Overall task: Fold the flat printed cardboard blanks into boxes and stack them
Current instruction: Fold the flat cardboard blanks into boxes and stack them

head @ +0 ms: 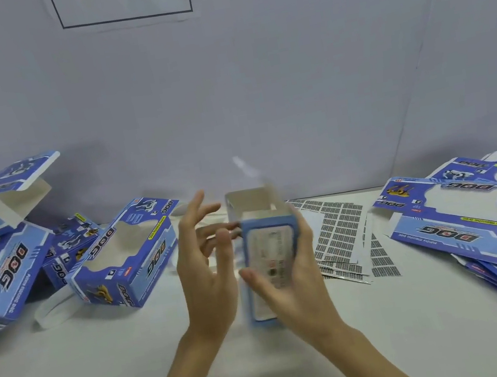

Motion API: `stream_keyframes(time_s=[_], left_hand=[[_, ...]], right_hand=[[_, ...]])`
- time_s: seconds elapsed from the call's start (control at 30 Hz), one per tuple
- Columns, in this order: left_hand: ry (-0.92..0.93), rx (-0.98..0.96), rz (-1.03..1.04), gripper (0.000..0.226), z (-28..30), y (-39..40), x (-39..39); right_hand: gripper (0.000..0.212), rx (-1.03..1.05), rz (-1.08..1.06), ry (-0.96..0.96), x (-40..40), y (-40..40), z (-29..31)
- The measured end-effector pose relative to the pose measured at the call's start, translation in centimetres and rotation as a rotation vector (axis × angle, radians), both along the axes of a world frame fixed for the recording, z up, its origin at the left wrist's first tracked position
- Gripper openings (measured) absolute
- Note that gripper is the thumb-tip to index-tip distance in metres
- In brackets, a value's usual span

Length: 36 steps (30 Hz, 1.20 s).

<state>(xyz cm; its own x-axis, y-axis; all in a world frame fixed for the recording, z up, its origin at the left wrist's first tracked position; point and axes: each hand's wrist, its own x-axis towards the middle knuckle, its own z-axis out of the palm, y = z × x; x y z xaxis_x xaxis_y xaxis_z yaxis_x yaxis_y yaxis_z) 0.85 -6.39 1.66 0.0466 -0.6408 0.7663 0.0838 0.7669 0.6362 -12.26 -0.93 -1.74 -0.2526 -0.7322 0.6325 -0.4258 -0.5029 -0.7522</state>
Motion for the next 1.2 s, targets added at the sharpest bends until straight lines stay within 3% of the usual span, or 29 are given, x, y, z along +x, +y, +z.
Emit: stream_keyframes(time_s=[0.1, 0.2, 0.3, 0.37, 0.43, 0.53, 0.67, 0.73, 0.87, 1.0, 1.1, 1.2], left_hand=[[-0.002, 0.071, 0.052, 0.045, 0.1, -0.6, 0.2], [-0.142, 0.179, 0.118, 0.063, -0.3, -1.4, 0.4], [-0.207, 0.36, -0.116, 0.075, 0.0, -2.1, 1.2], [-0.186, 0.485, -0.4, 0.069, 0.3, -2.2, 1.9], [-0.135, 0.561, -0.544, 0.057, 0.4, -1.9, 2.0], [-0.071, 0.54, -0.514, 0.051, 0.4, -1.2, 1.6], [-0.093, 0.507, -0.479, 0.049, 0.0, -0.9, 1.0], [-0.054, 0.479, -0.458, 0.055, 0.0, -0.6, 0.6], [-0.006, 0.352, -0.409, 0.081, 0.1, -0.8, 0.6], [-0.047, 0.424, -0.434, 0.059, -0.1, -1.0, 0.8], [0.011, 0.412, -0.464, 0.055, -0.4, -0.9, 0.5], [0.062, 0.387, -0.422, 0.042, -0.3, -1.0, 0.2]], right_hand=[[0.105, 0.052, -0.014, -0.07, -1.4, -0.3, 0.5], [0.086, 0.067, 0.098, -0.094, -2.9, -0.1, 0.8], [0.087, 0.1, 0.291, -0.277, -3.7, 0.3, 1.2], [0.084, 0.116, 0.359, -0.298, -4.0, 0.4, 1.3], [0.077, 0.117, 0.372, -0.267, -3.7, 0.4, 1.3], [0.073, 0.083, 0.309, -0.308, -3.0, 0.6, 1.3], [0.037, 0.005, 0.225, -0.329, -2.6, 0.9, 2.0], [0.029, 0.003, 0.146, -0.303, -2.7, 0.9, 2.5], [0.046, -0.005, 0.093, -0.3, -2.6, 1.0, 2.8], [0.04, -0.083, 0.099, -0.203, -2.6, 1.0, 2.5], [0.029, -0.077, 0.086, -0.175, -2.5, 1.1, 2.1], [0.038, -0.021, 0.175, -0.22, -2.5, 1.4, 2.3]])
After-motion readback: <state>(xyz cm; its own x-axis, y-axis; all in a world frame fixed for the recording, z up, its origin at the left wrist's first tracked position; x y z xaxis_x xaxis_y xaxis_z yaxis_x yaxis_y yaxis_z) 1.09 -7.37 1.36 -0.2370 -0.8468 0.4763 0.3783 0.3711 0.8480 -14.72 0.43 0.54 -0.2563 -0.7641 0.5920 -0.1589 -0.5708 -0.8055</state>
